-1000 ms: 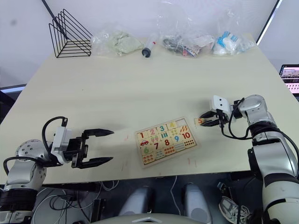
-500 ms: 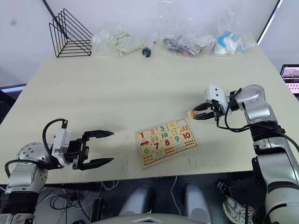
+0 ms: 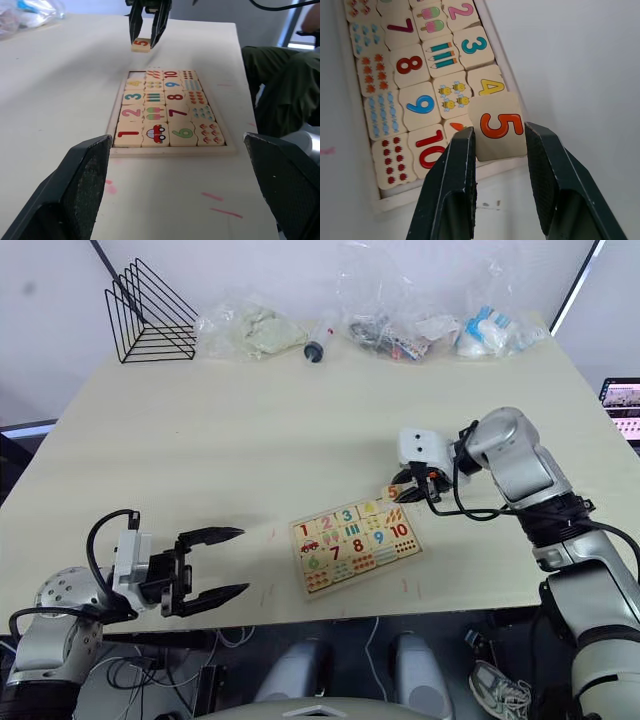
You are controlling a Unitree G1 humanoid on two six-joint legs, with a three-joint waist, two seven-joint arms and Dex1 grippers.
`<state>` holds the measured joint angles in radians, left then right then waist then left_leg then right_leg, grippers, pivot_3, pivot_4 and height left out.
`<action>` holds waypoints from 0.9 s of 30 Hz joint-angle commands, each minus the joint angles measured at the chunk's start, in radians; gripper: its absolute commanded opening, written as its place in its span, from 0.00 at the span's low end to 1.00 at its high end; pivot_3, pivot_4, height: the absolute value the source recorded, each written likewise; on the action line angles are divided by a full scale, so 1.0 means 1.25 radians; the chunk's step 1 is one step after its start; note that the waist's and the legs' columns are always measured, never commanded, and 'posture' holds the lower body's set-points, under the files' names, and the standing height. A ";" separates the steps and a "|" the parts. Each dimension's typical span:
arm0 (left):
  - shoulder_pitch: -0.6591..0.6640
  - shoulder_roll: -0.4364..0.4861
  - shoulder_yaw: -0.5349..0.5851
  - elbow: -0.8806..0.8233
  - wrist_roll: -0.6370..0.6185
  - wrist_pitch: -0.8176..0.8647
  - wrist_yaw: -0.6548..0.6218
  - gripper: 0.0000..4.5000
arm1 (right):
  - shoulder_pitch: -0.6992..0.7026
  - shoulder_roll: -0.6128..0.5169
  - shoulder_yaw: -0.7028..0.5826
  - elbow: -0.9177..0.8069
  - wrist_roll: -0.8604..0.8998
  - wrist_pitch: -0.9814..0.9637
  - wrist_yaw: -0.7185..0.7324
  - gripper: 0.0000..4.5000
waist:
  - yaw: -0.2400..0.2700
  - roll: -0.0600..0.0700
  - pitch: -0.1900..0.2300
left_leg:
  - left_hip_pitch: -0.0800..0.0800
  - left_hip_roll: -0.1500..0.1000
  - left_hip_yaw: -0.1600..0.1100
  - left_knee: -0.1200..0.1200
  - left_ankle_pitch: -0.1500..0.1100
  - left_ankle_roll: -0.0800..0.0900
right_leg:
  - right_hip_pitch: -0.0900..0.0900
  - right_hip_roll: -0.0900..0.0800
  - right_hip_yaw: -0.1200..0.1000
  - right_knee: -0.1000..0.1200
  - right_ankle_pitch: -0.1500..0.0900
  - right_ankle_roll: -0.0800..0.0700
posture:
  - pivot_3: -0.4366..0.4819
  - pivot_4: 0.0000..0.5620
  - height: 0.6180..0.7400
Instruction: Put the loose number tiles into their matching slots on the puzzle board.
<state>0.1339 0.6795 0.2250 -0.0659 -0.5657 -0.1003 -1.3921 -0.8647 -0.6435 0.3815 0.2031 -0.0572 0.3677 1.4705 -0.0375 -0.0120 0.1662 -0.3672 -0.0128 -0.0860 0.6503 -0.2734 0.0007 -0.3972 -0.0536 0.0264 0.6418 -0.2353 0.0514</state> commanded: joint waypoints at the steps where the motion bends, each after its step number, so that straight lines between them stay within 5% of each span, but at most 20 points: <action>1: 0.011 -0.008 0.018 -0.046 -0.016 0.009 0.039 1.00 | -0.038 -0.004 0.029 0.001 -0.046 -0.019 -0.023 0.19 | 0.002 0.000 0.000 | 0.000 0.000 0.000 0.000 0.000 0.000 | 0.000 0.000 0.000 0.000 0.000 0.000 | 0.48 0.27 1.00; 12: 0.026 -0.014 -0.007 -0.185 0.003 0.084 0.169 1.00 | -0.082 0.017 0.106 0.030 -0.112 -0.027 -0.021 0.19 | 0.002 0.000 0.000 | -0.001 0.000 -0.001 0.000 0.000 0.000 | -0.001 0.000 -0.001 0.000 0.000 0.000 | 0.48 0.27 1.00; 27: 0.064 0.008 0.015 -0.155 0.005 0.067 0.138 1.00 | -0.099 0.050 0.141 0.043 -0.169 0.006 -0.019 0.19 | 0.001 0.000 0.000 | -0.001 -0.001 -0.001 0.000 0.000 0.000 | -0.001 0.000 -0.001 -0.001 0.000 0.000 | 0.48 0.27 1.00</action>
<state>0.2098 0.6788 0.2207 -0.2578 -0.5517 0.0041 -1.2061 -0.9519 -0.5809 0.5648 0.2643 -0.2618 0.3688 1.4438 -0.0362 -0.0120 0.1662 -0.3689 -0.0140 -0.0871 0.6498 -0.2734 0.0006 -0.3981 -0.0536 0.0248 0.6410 -0.2355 0.0511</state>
